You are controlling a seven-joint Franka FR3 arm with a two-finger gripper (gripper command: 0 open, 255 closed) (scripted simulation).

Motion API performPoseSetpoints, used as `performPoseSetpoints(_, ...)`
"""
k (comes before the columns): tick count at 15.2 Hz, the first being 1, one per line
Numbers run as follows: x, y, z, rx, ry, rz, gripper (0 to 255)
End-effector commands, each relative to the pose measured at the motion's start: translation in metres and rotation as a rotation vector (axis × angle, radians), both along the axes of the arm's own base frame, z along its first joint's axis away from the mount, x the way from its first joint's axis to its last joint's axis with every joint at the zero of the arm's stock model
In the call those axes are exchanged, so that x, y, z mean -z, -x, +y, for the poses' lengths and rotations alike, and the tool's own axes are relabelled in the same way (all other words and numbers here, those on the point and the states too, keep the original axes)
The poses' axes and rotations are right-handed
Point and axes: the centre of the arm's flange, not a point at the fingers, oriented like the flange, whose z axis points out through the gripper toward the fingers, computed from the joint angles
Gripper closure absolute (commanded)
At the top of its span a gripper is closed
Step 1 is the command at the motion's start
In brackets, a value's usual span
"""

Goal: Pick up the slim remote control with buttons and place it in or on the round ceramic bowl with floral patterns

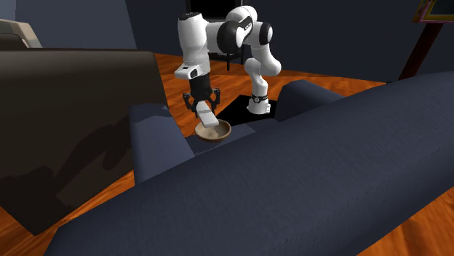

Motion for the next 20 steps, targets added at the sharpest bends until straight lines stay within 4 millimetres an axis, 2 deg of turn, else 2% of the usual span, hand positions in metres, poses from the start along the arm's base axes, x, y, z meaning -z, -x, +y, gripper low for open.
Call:
performPoseSetpoints(1,0.016,-0.007,-0.023,0.009,0.047,-0.024,255)
performPoseSetpoints(12,0.074,-0.007,-0.023,0.009,0.047,-0.024,255)
performPoseSetpoints(20,0.076,-0.007,-0.023,0.009,0.047,-0.024,255)
